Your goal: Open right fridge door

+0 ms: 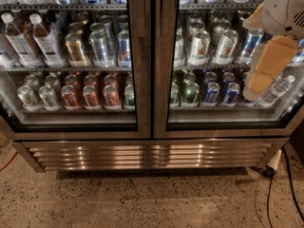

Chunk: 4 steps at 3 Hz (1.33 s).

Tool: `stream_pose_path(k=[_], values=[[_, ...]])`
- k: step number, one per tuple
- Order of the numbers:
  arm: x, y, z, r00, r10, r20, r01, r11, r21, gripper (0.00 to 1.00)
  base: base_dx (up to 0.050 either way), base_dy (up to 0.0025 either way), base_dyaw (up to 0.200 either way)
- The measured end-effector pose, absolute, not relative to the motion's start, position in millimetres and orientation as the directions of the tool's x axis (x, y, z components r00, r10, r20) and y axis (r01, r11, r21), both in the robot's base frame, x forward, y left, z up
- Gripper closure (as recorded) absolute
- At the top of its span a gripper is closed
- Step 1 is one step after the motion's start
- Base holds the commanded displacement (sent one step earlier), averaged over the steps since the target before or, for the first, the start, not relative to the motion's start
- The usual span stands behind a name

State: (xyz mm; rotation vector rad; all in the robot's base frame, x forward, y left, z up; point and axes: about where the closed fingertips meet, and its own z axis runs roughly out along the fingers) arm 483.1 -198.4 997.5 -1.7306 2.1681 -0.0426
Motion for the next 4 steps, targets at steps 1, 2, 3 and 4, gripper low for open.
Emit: stream_pose_path(k=[1,2,3,4], values=[[491.5,-208.8,986.4,-0.118,-0.91,-0.398,-0.964,0.201,-0.175,0.0,0.0,0.0,0.0],[498.8,-204.7,969.6,-0.073,-0.839,-0.54,-0.986,0.14,-0.085,0.0,0.0,0.0,0.0],[505.9,-196.2,969.4,-0.066,-0.817,-0.573,-0.986,0.14,-0.085,0.0,0.0,0.0,0.0],[512.4,-194.5,968.7,-0.07,-0.808,-0.585,-0.985,0.151,-0.09,0.0,0.0,0.0,0.0]])
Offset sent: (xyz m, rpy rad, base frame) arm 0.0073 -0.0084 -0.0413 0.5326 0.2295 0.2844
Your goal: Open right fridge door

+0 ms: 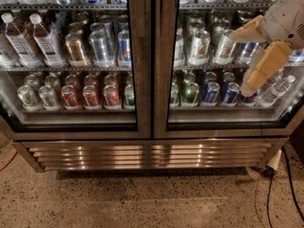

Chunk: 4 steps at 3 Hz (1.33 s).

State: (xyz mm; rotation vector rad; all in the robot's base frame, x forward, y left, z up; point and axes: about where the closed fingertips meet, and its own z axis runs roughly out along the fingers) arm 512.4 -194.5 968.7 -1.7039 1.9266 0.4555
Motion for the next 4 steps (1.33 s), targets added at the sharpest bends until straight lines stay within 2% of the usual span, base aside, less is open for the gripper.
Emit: stream_pose_path(k=[1,2,4], values=[[511.4,-169.9,959.7,-0.055,-0.77,-0.635,-0.989,0.129,-0.071,0.0,0.0,0.0,0.0],[502.9,-125.8,948.2,-0.005,-0.776,-0.631,-0.996,0.059,-0.064,0.0,0.0,0.0,0.0],[501.9,-122.5,944.2,0.003,-0.756,-0.654,-0.998,0.038,-0.048,0.0,0.0,0.0,0.0]])
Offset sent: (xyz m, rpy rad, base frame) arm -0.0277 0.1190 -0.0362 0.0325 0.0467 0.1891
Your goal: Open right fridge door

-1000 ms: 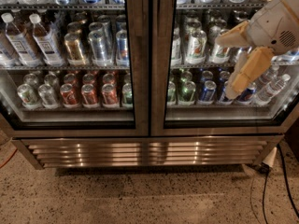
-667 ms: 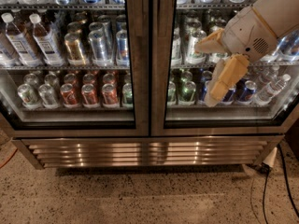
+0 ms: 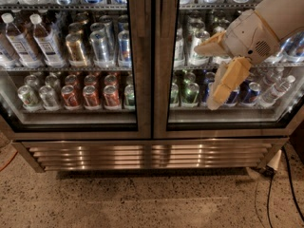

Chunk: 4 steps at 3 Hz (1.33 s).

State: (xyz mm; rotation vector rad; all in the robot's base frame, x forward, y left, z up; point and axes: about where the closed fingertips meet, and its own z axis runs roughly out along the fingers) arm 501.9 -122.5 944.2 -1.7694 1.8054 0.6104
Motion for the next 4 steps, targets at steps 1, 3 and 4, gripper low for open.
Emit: stream_pose_path(k=[1,3,4], values=[[498.5,-128.5,941.5,0.073,-0.632,-0.771,-0.996,-0.08,-0.029,0.0,0.0,0.0,0.0],[514.5,-120.7,922.4,0.047,-0.552,-0.832,-0.995,-0.096,0.007,0.0,0.0,0.0,0.0],[497.3,-118.4,933.8,0.092,-0.557,-0.825,-0.996,-0.038,-0.085,0.0,0.0,0.0,0.0]])
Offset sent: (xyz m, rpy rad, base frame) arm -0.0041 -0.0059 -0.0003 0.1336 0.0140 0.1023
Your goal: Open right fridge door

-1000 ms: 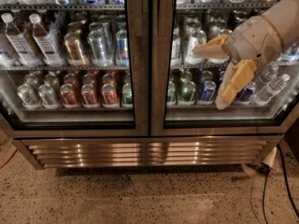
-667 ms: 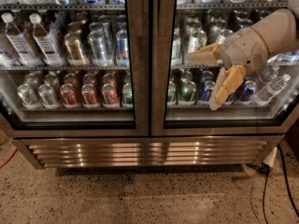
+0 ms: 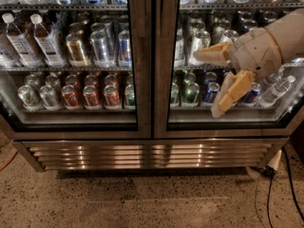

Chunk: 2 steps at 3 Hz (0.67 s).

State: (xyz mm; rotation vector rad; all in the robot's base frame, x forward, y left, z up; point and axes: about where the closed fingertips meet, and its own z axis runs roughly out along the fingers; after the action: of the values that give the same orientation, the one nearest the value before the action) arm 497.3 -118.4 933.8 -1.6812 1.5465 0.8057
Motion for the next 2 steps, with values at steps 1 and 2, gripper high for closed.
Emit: stream_pose_path(k=[1,2], values=[[500.6,-114.5,929.0,0.078,-0.529,-0.845,-0.987,0.079,-0.141,0.0,0.0,0.0,0.0],[511.1,-114.6,927.7,0.071,-0.526,-0.848,-0.981,0.119,-0.156,0.0,0.0,0.0,0.0]])
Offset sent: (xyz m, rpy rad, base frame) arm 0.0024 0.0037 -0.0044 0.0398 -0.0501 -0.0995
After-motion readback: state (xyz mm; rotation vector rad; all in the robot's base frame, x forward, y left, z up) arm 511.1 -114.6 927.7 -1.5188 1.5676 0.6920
